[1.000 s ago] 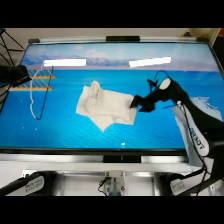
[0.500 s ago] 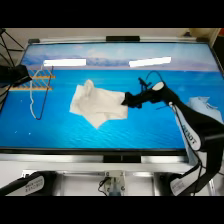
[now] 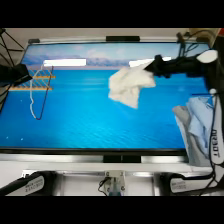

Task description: Fold the shirts.

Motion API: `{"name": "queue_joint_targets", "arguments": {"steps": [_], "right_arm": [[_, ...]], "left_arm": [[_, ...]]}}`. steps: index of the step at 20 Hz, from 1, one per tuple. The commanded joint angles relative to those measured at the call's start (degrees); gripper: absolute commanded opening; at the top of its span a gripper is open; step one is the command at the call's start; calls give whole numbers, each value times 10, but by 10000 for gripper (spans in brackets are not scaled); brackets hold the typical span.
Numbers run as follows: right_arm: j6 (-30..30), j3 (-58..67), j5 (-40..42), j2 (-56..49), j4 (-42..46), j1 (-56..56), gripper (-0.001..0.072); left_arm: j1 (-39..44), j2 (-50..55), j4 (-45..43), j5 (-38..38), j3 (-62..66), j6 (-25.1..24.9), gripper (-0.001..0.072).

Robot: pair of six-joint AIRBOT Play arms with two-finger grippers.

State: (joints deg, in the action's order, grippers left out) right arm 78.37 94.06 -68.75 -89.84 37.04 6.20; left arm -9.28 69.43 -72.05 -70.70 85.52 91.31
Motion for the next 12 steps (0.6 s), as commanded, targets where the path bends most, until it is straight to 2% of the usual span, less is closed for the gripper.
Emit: {"name": "queue_joint_targets", "arguments": {"steps": [1,6,12], "right_arm": [[29,21,-34,36,13,89,64],[37,21,-88,47,22,215,64],[48,21,-94,79,56,334,64]], "left_arm": [[0,0,0,2,0,0,29],[0,0,0,2,0,0,29],[0,0,0,2,0,0,29]]}}
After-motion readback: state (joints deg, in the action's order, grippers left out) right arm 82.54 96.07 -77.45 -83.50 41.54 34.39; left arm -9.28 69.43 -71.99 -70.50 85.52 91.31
